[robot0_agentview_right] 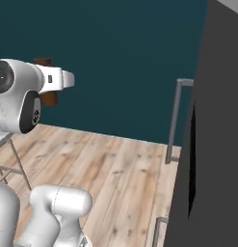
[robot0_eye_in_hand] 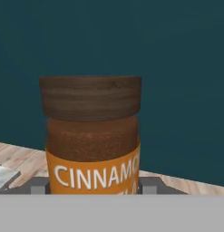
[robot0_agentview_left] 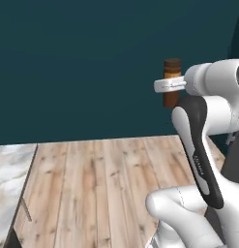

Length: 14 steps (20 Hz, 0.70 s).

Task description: Take the cinnamon bottle from the cabinet and place it on the dining table, next to the plate with the cupcake. Then take the chocolate from the dining counter and place it on the cupcake plate.

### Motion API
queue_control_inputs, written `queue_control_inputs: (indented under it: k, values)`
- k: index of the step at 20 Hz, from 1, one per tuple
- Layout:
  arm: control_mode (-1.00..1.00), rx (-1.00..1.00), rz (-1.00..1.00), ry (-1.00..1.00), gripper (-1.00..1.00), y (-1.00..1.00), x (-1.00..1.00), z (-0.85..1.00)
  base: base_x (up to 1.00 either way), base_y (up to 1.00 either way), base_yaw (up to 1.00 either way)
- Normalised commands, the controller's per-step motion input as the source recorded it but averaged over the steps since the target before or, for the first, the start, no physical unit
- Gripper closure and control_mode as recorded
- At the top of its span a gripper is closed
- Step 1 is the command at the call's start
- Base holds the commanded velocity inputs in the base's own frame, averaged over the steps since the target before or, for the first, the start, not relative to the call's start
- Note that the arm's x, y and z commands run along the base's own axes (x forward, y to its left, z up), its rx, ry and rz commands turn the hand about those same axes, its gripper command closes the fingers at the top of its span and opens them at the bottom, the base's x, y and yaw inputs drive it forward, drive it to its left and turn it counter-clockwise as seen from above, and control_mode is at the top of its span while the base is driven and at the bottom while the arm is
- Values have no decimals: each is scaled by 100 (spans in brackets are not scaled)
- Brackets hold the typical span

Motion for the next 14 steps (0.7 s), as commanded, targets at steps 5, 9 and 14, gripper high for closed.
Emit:
queue_control_inputs:
  k: [5, 9, 14]
  values:
    - [100, 0, 0, 0, 100, 0, 0, 0, 100, -45, 33]
    - [100, 0, 0, 0, 100, 0, 0, 0, 100, -59, 49]
    - [100, 0, 0, 0, 100, 0, 0, 0, 100, -47, 54]
